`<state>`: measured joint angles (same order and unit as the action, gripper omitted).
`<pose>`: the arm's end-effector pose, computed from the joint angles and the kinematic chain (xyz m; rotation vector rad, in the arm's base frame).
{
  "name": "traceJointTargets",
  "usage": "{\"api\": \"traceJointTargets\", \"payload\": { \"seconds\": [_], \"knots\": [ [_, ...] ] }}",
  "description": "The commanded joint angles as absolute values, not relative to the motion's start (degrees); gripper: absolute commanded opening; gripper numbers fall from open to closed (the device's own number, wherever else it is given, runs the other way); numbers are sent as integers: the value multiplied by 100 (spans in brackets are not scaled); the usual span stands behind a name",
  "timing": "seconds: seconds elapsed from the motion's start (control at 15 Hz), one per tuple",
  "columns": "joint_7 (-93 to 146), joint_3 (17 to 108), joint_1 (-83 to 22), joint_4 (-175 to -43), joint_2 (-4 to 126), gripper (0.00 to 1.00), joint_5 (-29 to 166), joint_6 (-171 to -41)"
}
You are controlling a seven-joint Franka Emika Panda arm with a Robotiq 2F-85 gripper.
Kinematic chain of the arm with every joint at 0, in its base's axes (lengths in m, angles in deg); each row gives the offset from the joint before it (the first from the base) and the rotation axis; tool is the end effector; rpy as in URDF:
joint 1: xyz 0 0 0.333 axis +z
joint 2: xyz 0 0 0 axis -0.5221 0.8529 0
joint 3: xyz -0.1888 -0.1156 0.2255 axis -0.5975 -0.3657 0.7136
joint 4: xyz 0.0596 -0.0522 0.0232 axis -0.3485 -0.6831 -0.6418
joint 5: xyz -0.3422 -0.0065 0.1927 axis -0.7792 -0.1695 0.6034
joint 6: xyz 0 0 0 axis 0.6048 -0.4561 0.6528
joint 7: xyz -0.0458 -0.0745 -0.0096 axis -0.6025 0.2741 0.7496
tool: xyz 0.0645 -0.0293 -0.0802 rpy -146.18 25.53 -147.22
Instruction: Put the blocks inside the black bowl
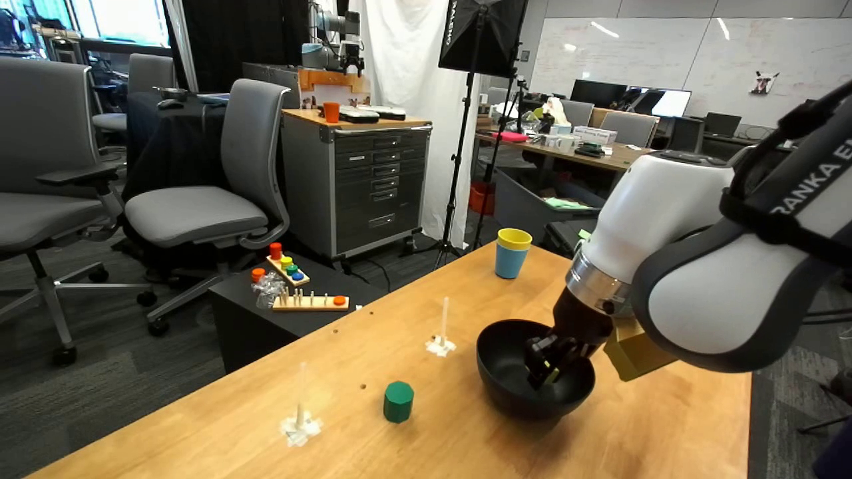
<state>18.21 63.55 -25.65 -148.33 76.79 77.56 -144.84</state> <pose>0.5281 0.0179 0.1193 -3.0835 0.4170 -0.2664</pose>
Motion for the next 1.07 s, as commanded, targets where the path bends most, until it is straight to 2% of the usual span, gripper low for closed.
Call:
{"api": "traceJointTargets", "payload": {
  "seconds": [0.0, 0.07, 0.2, 0.4, 1.0],
  "knots": [
    [1736, 6331, -2533, -14649, 7817, 43, 7858, -14582],
    [1738, 6350, -2546, -14639, 7821, 50, 7869, -14581],
    [1746, 6354, -2548, -14655, 7799, 74, 7872, -14584],
    [1790, 6434, -2636, -14715, 7732, 99, 7904, -14561],
    [1919, 6900, -2950, -14950, 7266, 100, 8118, -14380]
  ]
}}
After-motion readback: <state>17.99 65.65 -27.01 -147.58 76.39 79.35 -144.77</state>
